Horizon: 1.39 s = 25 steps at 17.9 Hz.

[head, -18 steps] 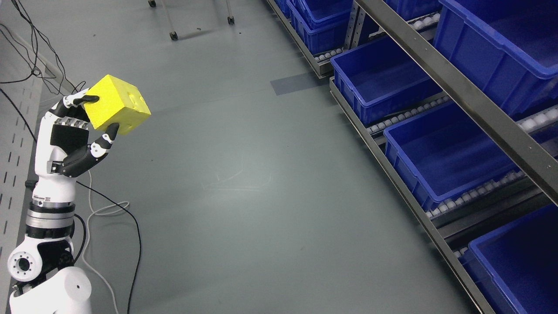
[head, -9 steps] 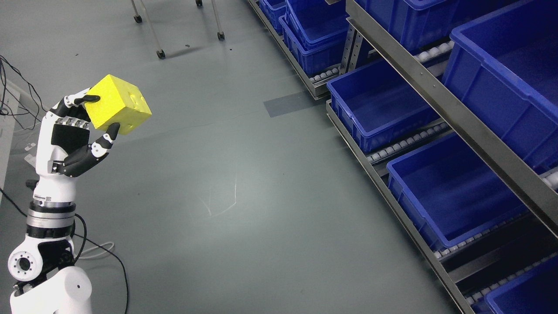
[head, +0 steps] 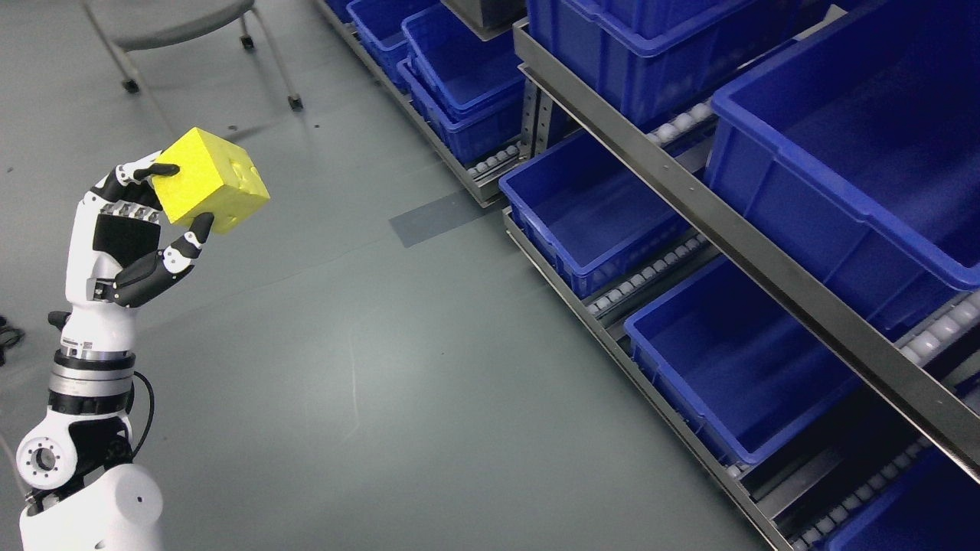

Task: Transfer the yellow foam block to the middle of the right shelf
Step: 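Carry the cube in the left hand toward the blue bin shelving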

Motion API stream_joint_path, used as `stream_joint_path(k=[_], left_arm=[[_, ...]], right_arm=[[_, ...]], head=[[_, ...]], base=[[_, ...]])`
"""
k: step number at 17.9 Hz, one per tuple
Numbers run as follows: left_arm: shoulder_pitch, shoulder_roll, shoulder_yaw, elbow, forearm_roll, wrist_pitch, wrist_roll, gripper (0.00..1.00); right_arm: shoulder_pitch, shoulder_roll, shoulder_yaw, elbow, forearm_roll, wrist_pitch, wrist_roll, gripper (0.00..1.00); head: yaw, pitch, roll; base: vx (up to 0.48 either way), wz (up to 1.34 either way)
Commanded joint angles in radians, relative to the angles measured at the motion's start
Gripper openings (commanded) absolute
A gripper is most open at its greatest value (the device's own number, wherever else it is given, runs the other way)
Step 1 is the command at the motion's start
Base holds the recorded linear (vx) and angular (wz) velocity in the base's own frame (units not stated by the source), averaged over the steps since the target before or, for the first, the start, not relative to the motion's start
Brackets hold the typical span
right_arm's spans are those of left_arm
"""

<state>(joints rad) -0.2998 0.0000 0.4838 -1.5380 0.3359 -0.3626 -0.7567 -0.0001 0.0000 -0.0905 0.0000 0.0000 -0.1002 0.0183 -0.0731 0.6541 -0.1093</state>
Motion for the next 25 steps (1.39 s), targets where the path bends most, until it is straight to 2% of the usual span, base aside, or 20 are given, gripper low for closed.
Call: stream_joint_path(k=[1, 25], left_arm=[[-0.004, 0.017, -0.016, -0.001, 0.0, 0.001, 0.0, 0.14], [-0.031, 0.017, -0.027, -0.008, 0.0, 0.005, 0.0, 0.14]], right_arm=[[-0.003, -0.017, 0.0, -0.017, -0.002, 0.004, 0.0, 1.0], [-0.003, -0.017, 0.0, -0.017, -0.002, 0.004, 0.0, 1.0]], head=[[0.0, 0.0, 0.0], [0.0, 0.0, 0.0]], base=[[0.178, -0.53], [0.102, -0.62]])
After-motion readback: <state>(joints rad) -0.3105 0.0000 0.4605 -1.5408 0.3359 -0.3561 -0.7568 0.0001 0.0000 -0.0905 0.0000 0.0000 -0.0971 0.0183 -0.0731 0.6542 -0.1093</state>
